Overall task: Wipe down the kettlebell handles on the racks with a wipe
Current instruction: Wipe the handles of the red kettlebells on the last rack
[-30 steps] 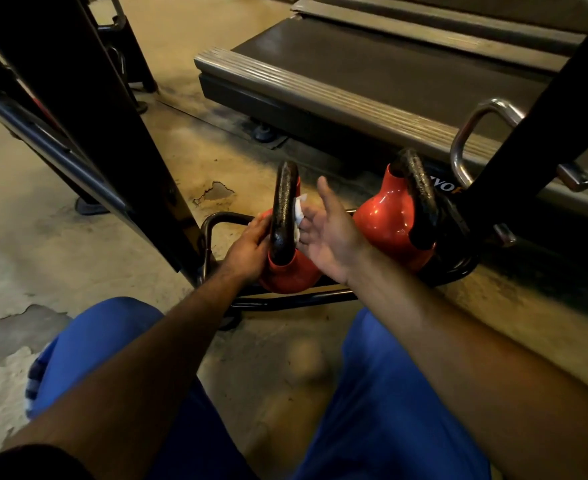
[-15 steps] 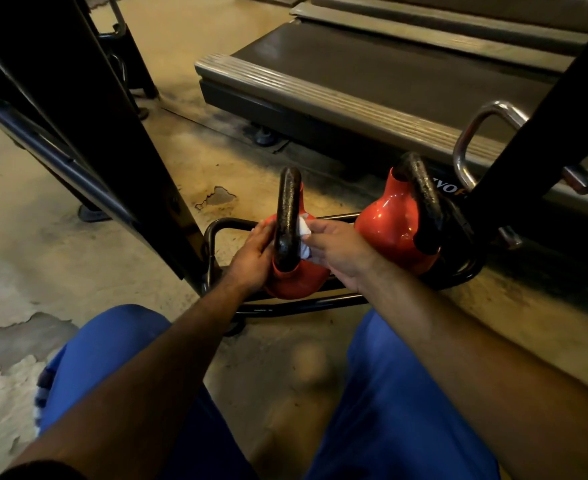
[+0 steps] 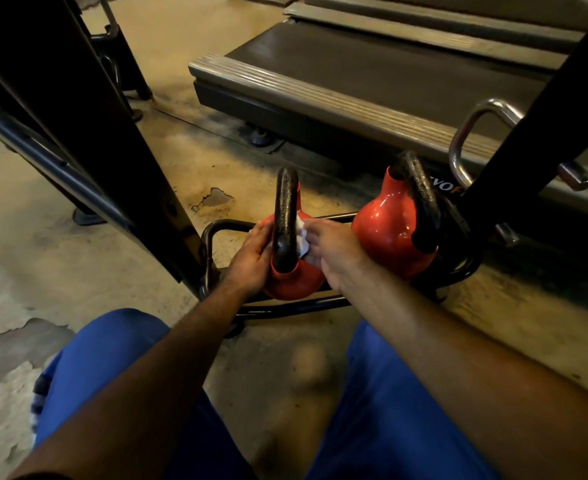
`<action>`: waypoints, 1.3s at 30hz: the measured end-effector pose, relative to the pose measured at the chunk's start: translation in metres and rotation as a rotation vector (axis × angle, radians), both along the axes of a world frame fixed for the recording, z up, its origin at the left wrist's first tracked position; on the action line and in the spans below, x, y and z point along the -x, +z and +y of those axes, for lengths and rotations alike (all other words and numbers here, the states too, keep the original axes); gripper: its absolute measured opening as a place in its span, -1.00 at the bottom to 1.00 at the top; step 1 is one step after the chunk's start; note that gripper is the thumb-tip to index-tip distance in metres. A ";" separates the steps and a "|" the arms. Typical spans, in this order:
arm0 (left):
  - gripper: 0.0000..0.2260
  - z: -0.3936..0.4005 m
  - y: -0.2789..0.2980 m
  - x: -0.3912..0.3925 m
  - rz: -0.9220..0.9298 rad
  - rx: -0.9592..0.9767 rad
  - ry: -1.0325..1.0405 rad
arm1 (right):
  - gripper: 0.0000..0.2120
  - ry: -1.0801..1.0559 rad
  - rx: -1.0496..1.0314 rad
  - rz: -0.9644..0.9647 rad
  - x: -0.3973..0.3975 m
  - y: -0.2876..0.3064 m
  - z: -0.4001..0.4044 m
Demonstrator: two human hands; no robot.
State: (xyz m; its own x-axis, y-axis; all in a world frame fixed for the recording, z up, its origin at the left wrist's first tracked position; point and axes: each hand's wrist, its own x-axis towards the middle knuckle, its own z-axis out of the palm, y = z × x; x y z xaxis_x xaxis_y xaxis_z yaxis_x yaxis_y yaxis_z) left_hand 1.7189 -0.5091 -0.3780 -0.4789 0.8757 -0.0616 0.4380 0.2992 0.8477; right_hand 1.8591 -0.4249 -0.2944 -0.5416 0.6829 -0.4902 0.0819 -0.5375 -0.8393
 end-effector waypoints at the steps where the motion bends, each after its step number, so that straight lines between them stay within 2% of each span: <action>1: -0.56 -0.001 0.000 0.000 0.002 0.002 0.007 | -0.80 0.057 0.056 0.039 -0.003 0.004 0.002; 6: -0.55 -0.002 0.001 -0.004 -0.001 -0.017 0.019 | -0.04 0.251 0.257 0.306 -0.013 0.031 0.011; 8: -0.55 -0.003 0.006 -0.008 -0.021 -0.039 0.025 | 0.17 0.264 0.236 0.318 -0.007 0.031 0.015; 12: -0.55 -0.005 0.018 -0.019 -0.019 -0.027 0.058 | -0.01 0.398 0.123 0.168 -0.020 0.025 0.012; 14: -0.56 -0.006 0.018 -0.020 -0.029 -0.029 0.055 | -0.02 0.501 0.027 0.064 -0.026 0.027 0.016; 16: -0.57 -0.005 0.015 -0.017 -0.064 -0.030 0.052 | 0.00 0.519 0.010 -0.001 -0.020 0.033 0.023; 20: -0.58 -0.003 0.006 -0.013 -0.064 -0.059 0.063 | 0.09 0.326 0.222 0.146 -0.004 0.025 0.023; 25: -0.57 -0.006 0.004 -0.015 -0.065 -0.042 0.047 | 0.03 0.433 0.078 0.097 -0.016 0.009 0.017; 28: -0.58 -0.005 0.002 -0.013 -0.063 -0.040 0.046 | 0.03 0.426 0.124 0.090 -0.013 0.015 0.025; 32: -0.61 -0.002 0.002 -0.009 -0.104 -0.088 0.055 | -0.06 0.167 0.330 0.296 -0.001 0.022 0.029; 34: -0.59 -0.003 0.001 -0.011 -0.107 -0.085 0.064 | -0.02 0.132 0.363 0.398 0.002 0.032 0.033; 39: -0.61 -0.002 -0.009 -0.006 -0.101 -0.082 0.064 | 0.00 0.164 0.408 0.467 0.009 0.026 0.036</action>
